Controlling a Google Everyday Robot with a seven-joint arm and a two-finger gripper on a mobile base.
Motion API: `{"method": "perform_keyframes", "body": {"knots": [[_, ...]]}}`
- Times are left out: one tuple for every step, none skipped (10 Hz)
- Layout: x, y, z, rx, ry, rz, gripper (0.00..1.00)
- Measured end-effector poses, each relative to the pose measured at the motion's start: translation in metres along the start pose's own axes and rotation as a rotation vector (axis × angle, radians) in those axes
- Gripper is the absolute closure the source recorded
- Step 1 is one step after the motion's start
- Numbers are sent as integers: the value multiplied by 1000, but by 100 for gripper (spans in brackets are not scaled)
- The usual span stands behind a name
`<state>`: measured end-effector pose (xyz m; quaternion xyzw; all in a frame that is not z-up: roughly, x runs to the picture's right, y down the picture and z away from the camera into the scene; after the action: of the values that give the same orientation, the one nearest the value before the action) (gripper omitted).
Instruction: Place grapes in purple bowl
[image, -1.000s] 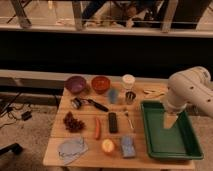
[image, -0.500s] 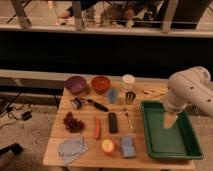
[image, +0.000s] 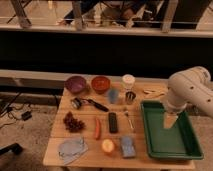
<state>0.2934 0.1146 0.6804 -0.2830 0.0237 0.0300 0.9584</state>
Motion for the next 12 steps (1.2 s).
{"method": "perform_keyframes", "body": {"knots": [[0,0,0,0,0,0,20],[0,0,0,0,0,0,20],[0,0,0,0,0,0,20],[0,0,0,0,0,0,20],[0,0,0,0,0,0,20],[0,0,0,0,0,0,20],[0,0,0,0,0,0,20],[0,0,0,0,-1,1,20],[-2,0,1,-3,-10,8,20],[-7,3,0,-10,-19,13,20],[-18,7,0,-18,-26,2,20],[-28,10,1,-23,-30,-11,20]]}}
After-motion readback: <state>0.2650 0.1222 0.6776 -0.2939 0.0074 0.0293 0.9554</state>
